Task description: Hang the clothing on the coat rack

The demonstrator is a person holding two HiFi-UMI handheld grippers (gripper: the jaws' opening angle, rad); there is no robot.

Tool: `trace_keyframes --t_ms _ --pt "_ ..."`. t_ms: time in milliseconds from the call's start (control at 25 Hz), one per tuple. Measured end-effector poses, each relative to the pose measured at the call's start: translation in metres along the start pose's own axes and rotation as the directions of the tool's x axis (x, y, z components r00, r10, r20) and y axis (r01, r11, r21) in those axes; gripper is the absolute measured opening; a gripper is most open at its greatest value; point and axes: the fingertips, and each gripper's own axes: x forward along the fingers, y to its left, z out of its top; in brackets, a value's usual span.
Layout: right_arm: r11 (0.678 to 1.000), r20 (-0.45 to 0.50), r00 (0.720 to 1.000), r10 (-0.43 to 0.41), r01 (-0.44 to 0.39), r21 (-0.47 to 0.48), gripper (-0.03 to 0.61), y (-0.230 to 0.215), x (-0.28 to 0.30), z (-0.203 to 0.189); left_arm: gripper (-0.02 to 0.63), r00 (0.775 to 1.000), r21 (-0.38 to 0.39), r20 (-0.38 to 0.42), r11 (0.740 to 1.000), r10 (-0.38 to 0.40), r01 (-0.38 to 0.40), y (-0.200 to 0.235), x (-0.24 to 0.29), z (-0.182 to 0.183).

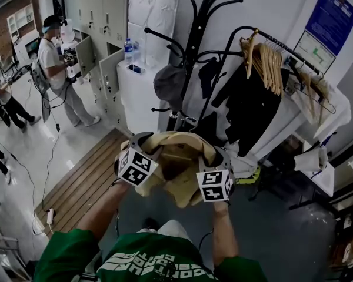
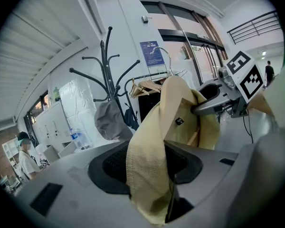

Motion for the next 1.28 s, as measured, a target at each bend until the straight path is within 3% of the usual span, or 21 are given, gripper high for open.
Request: trace_keyframes --t_ms 480,1280 --pt "1.0 0.002 1.0 0.014 -0.014 -0.002 0.178 -0.007 0.027 0.008 0.196 1.0 -0.011 -0.016 1.0 0.002 -0.002 0.019 0.019 0.0" --pt "1.0 0.044 0.999 0.014 -0.013 -0.026 0.178 -0.05 0.078 0.045 0.196 1.0 -0.015 -0.003 1.0 0.024 -0.024 0.066 0.062 0.037"
